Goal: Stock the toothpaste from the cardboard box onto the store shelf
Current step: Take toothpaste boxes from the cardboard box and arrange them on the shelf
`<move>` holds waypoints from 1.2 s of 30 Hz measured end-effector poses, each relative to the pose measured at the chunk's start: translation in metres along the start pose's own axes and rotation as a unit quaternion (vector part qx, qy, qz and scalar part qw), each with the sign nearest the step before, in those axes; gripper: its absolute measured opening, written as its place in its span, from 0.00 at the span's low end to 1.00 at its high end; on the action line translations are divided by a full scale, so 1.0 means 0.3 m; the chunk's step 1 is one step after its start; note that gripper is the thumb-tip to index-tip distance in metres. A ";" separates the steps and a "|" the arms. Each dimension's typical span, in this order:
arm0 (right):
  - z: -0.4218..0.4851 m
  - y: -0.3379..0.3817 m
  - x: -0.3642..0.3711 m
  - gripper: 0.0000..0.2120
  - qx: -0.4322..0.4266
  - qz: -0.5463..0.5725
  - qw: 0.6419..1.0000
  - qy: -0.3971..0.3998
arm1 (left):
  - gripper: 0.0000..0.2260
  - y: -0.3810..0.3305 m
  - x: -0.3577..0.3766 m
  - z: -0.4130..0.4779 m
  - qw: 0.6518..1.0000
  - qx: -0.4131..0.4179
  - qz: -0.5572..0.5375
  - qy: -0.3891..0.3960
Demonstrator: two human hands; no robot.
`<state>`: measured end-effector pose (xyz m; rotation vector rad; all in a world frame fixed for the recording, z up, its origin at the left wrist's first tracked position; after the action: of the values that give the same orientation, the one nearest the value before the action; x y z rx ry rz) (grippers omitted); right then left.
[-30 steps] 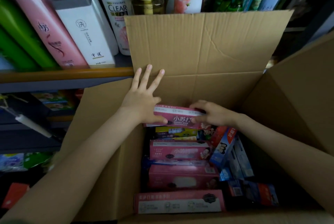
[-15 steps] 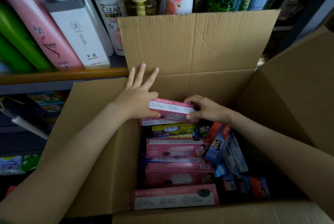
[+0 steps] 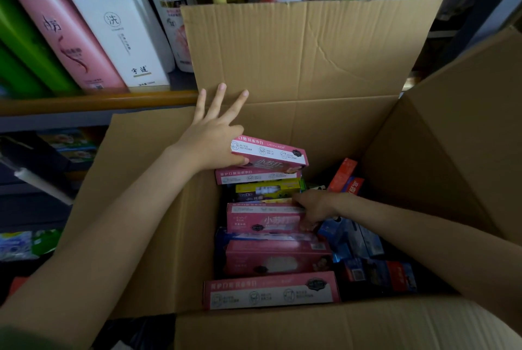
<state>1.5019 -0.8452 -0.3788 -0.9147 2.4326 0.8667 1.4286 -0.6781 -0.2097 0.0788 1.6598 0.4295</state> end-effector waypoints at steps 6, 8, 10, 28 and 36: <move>-0.032 -0.003 -0.052 0.26 -0.043 0.081 0.995 -0.040 | 0.18 0.004 0.010 0.005 1.000 -0.005 0.005 -0.002; -0.048 0.004 -0.069 0.27 -0.061 0.115 0.990 -0.050 | 0.18 0.004 0.011 0.005 1.000 -0.007 0.004 0.002; -0.070 0.010 -0.096 0.27 -0.075 0.141 0.985 -0.062 | 0.18 0.006 0.010 0.005 1.000 -0.009 0.002 0.006; -0.713 0.160 -0.376 0.22 -0.343 0.621 0.651 -0.270 | 0.21 0.096 -0.182 -0.351 0.746 -0.208 -0.630 -0.061; -0.761 0.417 -0.269 0.20 -0.348 0.701 0.602 -0.160 | 0.14 0.061 -0.223 -0.751 0.547 -0.258 -0.786 -0.129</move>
<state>1.4392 -0.8880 -0.1169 1.2957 2.0204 2.2446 1.2159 -0.7333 -0.1241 -1.6177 0.6799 -0.5214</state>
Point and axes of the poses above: each hand's wrist, its own z-axis towards the middle knuckle, its own x-axis out of the palm, y = z × x, the point moved 8 cm from there along z, towards the middle knuckle, and after that the axes turned 12 degrees about z, right-handed, at the moved point
